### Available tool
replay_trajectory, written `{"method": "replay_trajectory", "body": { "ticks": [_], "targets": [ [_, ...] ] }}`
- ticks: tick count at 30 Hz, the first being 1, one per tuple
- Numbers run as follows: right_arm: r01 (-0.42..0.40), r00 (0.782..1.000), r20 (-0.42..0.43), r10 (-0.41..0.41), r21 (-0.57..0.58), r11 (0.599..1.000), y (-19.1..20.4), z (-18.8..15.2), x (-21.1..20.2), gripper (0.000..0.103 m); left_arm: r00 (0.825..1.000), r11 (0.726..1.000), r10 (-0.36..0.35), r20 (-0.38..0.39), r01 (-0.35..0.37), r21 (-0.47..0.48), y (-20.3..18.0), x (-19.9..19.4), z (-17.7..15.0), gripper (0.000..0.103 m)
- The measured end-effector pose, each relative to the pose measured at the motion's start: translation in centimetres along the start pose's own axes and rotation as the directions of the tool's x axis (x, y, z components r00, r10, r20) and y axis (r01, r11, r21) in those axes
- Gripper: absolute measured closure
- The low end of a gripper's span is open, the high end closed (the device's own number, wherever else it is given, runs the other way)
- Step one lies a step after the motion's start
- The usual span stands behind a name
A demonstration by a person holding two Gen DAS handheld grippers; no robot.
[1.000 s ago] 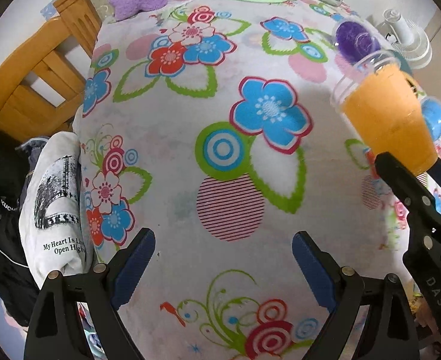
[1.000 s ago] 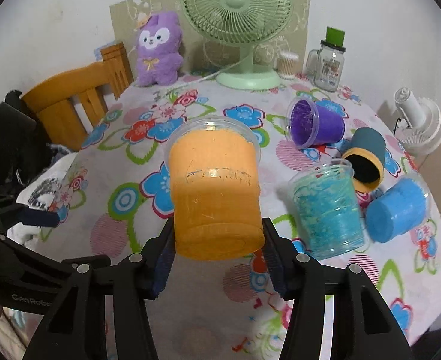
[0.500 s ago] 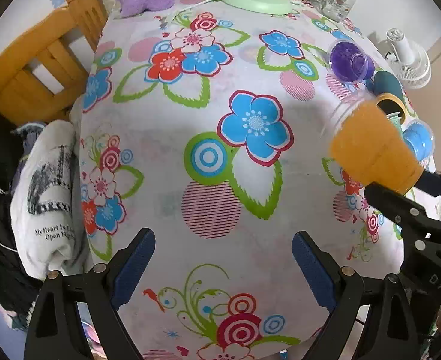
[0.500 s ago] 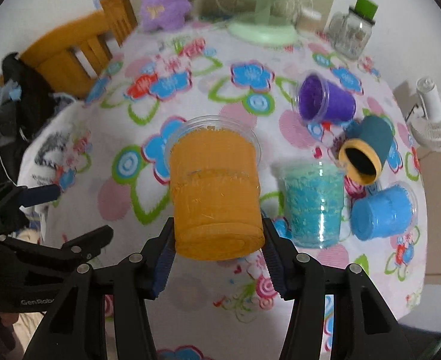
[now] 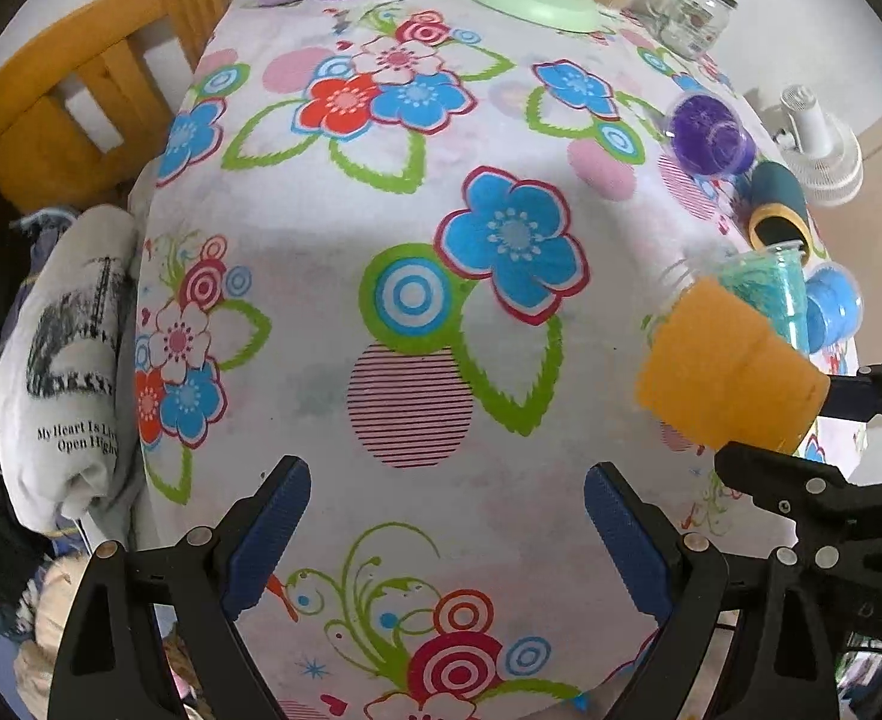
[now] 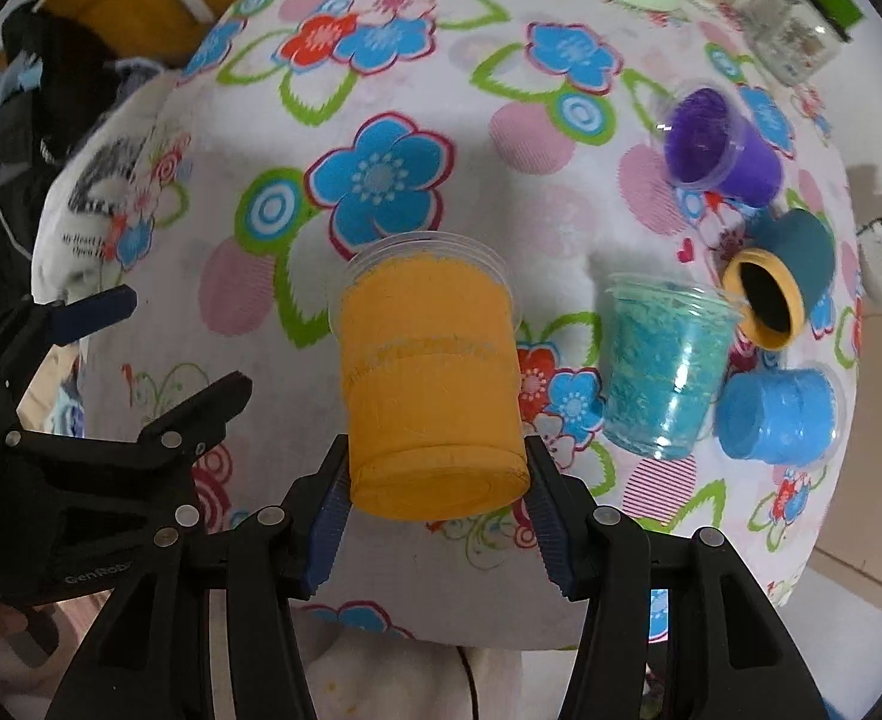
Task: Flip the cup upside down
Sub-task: 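Rotate the orange cup rim-down with the right tool and lower it onto the table, then open the right tool and pull it back from the cup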
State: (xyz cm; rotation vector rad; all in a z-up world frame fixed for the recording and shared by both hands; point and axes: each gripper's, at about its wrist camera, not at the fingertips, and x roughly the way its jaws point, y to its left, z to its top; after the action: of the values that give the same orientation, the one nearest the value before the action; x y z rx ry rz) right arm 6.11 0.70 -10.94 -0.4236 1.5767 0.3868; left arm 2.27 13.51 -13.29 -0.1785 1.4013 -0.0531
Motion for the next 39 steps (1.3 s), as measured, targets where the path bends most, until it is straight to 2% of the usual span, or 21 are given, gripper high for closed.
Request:
{"method": "replay_trajectory", "body": {
  "ticks": [4, 9, 11, 13, 17, 22, 30, 34, 39],
  "targets": [
    [0.018, 0.999, -0.048, -0.020, -0.058, 0.998, 1.0, 1.6, 0.7, 0.045, 1.000, 1.000, 0.011, -0.016, -0.011, -0.021, 0.9, 0.6, -0.4, 0.009],
    [0.013, 1.000, -0.024, -0.016, -0.086, 0.996, 2.0, 3.6, 0.6, 0.044, 0.999, 0.997, 0.021, -0.028, -0.023, -0.071, 2.2, 0.9, -0.5, 0.009],
    [0.021, 1.000, 0.002, -0.021, -0.104, 0.994, 2.4, 4.1, 0.3, 0.039, 0.999, 0.995, 0.021, -0.025, -0.023, -0.095, 2.8, 0.7, -0.3, 0.009],
    [0.036, 0.999, 0.042, -0.031, -0.121, 0.992, 2.7, 4.2, -0.2, 0.019, 0.999, 0.994, 0.030, -0.019, -0.032, -0.108, 3.1, 0.3, -0.1, 0.009],
    [0.029, 0.995, 0.099, -0.017, -0.123, 0.992, 2.2, 4.0, -0.8, 0.017, 0.998, 0.994, 0.055, -0.005, -0.055, -0.096, 3.0, -0.4, 0.3, 0.009],
    [-0.019, 0.989, 0.145, 0.028, -0.062, 0.998, 1.0, 2.8, -1.2, 0.017, 0.997, 0.995, 0.075, 0.017, -0.074, -0.070, 1.8, -1.6, 0.5, 0.009],
    [-0.052, 0.959, 0.278, 0.044, 0.021, 0.998, -1.4, 0.3, -3.7, 0.017, 0.993, 0.992, 0.106, 0.049, -0.102, -0.071, 0.0, -4.5, 0.6, 0.009],
    [-0.067, 0.938, 0.343, 0.043, 0.057, 0.996, -3.1, -1.3, -5.6, 0.017, 0.993, 0.994, 0.086, 0.081, -0.080, -0.077, -1.1, -6.4, 0.6, 0.009],
    [-0.073, 0.913, 0.406, 0.033, 0.082, 0.994, -4.7, -3.2, -7.9, 0.017, 0.983, 0.991, 0.125, 0.134, -0.117, -0.067, -3.2, -8.7, 0.7, 0.006]
  ]
}}
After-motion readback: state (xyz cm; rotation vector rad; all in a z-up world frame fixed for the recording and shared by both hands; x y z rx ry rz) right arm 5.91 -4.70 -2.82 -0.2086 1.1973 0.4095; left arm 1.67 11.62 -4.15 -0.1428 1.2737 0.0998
